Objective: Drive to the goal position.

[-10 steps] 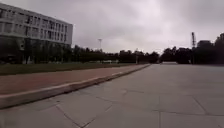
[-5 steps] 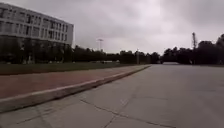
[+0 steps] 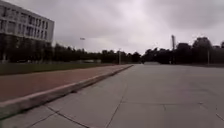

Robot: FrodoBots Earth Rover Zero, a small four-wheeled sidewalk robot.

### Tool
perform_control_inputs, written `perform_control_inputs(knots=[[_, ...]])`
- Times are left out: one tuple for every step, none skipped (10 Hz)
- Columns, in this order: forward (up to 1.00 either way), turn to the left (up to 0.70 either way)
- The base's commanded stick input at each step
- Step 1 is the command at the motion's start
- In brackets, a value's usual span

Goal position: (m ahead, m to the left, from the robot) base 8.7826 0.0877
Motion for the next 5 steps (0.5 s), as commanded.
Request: perform_control_inputs(knots=[[0.7, -0.35], [0.7, -0.35], [0.7, -0.35], [0.7, -0.35], [0.7, -0.35]])
